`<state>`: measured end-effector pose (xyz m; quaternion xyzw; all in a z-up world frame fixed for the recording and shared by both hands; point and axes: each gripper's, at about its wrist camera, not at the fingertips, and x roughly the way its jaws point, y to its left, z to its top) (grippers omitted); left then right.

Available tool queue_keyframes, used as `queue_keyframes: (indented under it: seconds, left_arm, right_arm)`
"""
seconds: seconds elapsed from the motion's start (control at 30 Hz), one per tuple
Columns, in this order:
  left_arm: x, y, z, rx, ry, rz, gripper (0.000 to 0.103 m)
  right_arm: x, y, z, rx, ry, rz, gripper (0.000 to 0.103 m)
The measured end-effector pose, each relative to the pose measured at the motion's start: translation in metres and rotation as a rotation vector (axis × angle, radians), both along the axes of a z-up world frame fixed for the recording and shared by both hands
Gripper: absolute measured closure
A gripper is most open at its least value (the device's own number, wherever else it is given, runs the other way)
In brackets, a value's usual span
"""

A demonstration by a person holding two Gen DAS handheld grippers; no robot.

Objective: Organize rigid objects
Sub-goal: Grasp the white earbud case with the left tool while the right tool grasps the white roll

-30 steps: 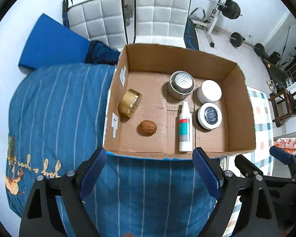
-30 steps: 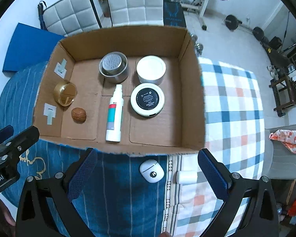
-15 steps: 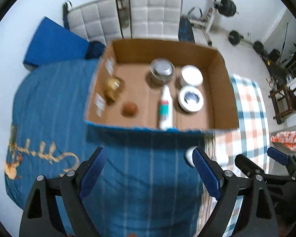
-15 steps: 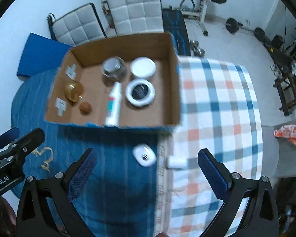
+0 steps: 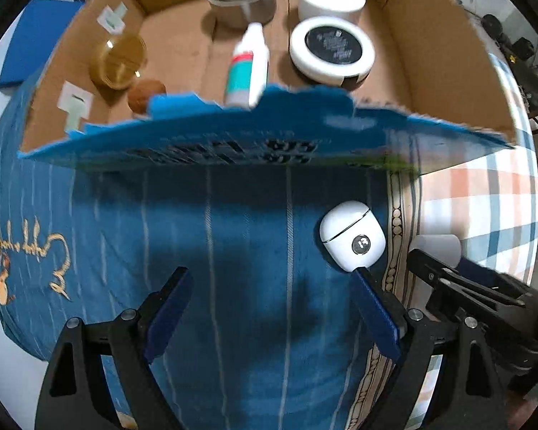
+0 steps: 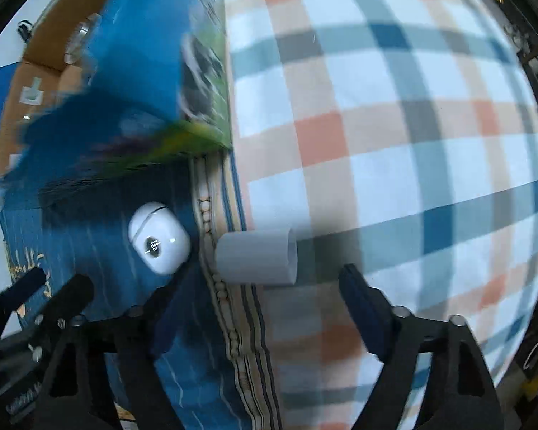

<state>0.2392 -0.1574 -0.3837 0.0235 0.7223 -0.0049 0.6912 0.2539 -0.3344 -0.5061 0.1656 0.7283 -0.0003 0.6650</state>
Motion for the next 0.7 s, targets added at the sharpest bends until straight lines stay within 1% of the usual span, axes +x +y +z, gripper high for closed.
queue_keyframes:
  seconds: [0.03, 0.1, 0.17, 0.2, 0.3, 0.47, 0.53, 0.57, 0.6, 0.63, 0.67, 0.7]
  left_arm:
    - [0.001, -0.001, -0.003, -0.012, 0.01, 0.009, 0.014]
    - [0.003, -0.004, -0.007, -0.04, 0.027, 0.028, 0.014]
    - [0.005, -0.006, -0.01, -0.061, 0.038, 0.048, 0.014]
    - [0.006, -0.008, -0.012, -0.085, 0.05, 0.067, 0.014]
    - [0.01, -0.013, -0.021, -0.129, 0.086, 0.12, 0.014]
    - [0.016, -0.025, -0.043, -0.125, 0.125, 0.172, 0.014]
    - [0.02, -0.03, -0.049, -0.101, 0.112, 0.173, 0.02]
    - [0.022, -0.033, -0.051, -0.087, 0.101, 0.167, 0.027]
    - [0.023, -0.035, -0.053, -0.087, 0.093, 0.158, 0.039]
    - [0.023, -0.037, -0.055, -0.087, 0.086, 0.146, 0.047]
    - [0.023, -0.039, -0.055, -0.069, 0.086, 0.133, 0.054]
    - [0.022, -0.041, -0.056, -0.048, 0.079, 0.11, 0.054]
  right_arm:
    - [0.0, 0.0, -0.004, -0.001, 0.007, -0.001, 0.052]
    - [-0.001, -0.003, 0.0, -0.008, -0.03, -0.004, 0.052]
    - [-0.002, -0.009, 0.0, -0.006, -0.032, -0.01, 0.053]
    - [-0.004, -0.014, 0.0, -0.004, -0.03, -0.012, 0.053]
    - [-0.007, -0.024, 0.004, -0.032, -0.036, -0.005, 0.053]
    - [-0.014, -0.038, 0.006, -0.067, -0.04, -0.004, 0.053]
    - [-0.016, -0.041, 0.005, -0.068, -0.037, -0.008, 0.053]
    - [-0.018, -0.042, 0.005, -0.071, -0.037, -0.008, 0.053]
    - [-0.02, -0.045, 0.005, -0.072, -0.037, -0.009, 0.053]
    - [-0.022, -0.047, 0.006, -0.073, -0.037, -0.008, 0.053]
    - [-0.024, -0.048, 0.005, -0.072, -0.036, -0.008, 0.053]
    - [-0.027, -0.049, 0.005, -0.07, -0.035, -0.007, 0.053]
